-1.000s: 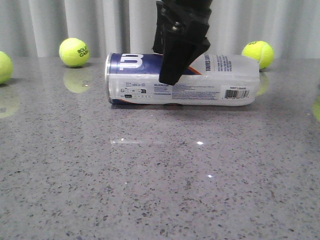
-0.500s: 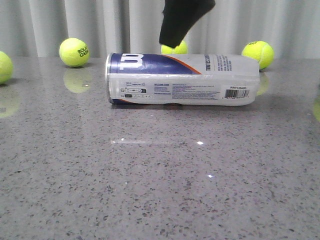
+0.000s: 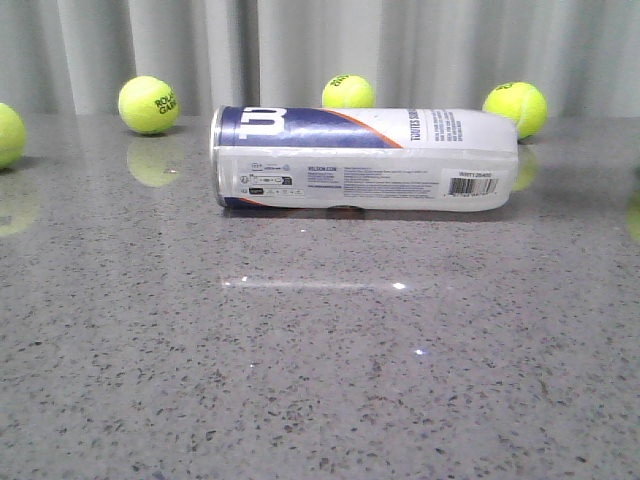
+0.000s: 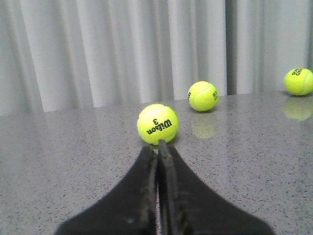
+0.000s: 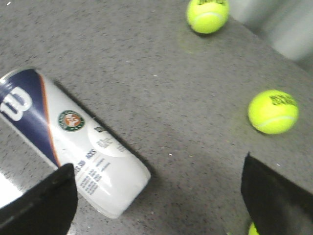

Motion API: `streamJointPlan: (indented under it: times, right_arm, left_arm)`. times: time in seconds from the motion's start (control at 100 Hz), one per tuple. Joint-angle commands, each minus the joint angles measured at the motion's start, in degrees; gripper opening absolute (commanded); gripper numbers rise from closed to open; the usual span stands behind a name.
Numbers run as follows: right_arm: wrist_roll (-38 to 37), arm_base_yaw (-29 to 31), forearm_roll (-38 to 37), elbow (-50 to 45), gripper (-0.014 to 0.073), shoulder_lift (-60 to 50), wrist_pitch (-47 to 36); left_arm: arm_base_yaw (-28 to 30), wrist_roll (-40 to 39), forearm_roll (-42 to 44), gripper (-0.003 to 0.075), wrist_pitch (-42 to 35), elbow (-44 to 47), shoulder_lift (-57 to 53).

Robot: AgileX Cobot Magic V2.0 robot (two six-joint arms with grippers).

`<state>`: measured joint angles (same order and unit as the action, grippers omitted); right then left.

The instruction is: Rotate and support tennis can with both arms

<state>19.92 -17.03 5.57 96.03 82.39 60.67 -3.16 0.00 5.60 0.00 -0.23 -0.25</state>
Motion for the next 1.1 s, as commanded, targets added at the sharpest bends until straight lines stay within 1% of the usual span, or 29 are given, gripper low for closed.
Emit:
streamJointPlan:
  times: [0.0,0.15,0.23,0.32,0.54,0.66,0.83,1.01,1.09]
  right_arm:
    - [-2.5,3.9,-0.4,1.3,0.0664,-4.6,-2.6]
    - [-2.5,10.0,-0.4,-2.1,0.0664,-9.3,-2.9]
    - [-2.8,12.1,-0.4,-6.1,0.0664,-12.4,-4.3]
    - [-3.6,13.5,-0.4,-12.1,0.0664,-16.9,-8.1]
    - [-5.0,13.9,-0.4,-29.5,0.0664,-30.6,-22.5]
    - [-5.9,13.9,-0.3,-39.2,0.0664,-38.9,-28.3]
    - [-8.4,13.9,-0.3,-52.1,0.0664,-51.0,-33.4]
    - [-13.0,13.9,-0.3,-62.7,0.0664,-63.6,-37.5]
    - [-13.2,13.9,-0.3,-66.9,0.0664,-67.6,-39.2]
  left_arm:
    - [0.1,-0.6,0.0,-0.0021,-4.4,2.7,-2.2]
    - [0.1,-0.6,0.0,-0.0021,-4.4,2.7,-2.2]
    - [0.1,-0.6,0.0,-0.0021,-4.4,2.7,-2.2]
    - [0.1,-0.6,0.0,-0.0021,-4.4,2.7,-2.2]
    - [0.1,-0.6,0.0,-0.0021,-4.4,2.7,-2.2]
    - [0.1,-0.6,0.0,-0.0021,-4.4,2.7,-2.2]
    - [0.1,-0.6,0.0,-0.0021,-4.4,2.7,-2.2]
    - [0.1,-0.6,0.0,-0.0021,-4.4,2.7,-2.2]
    - [0.1,-0.6,0.0,-0.0021,-4.4,2.7,-2.2]
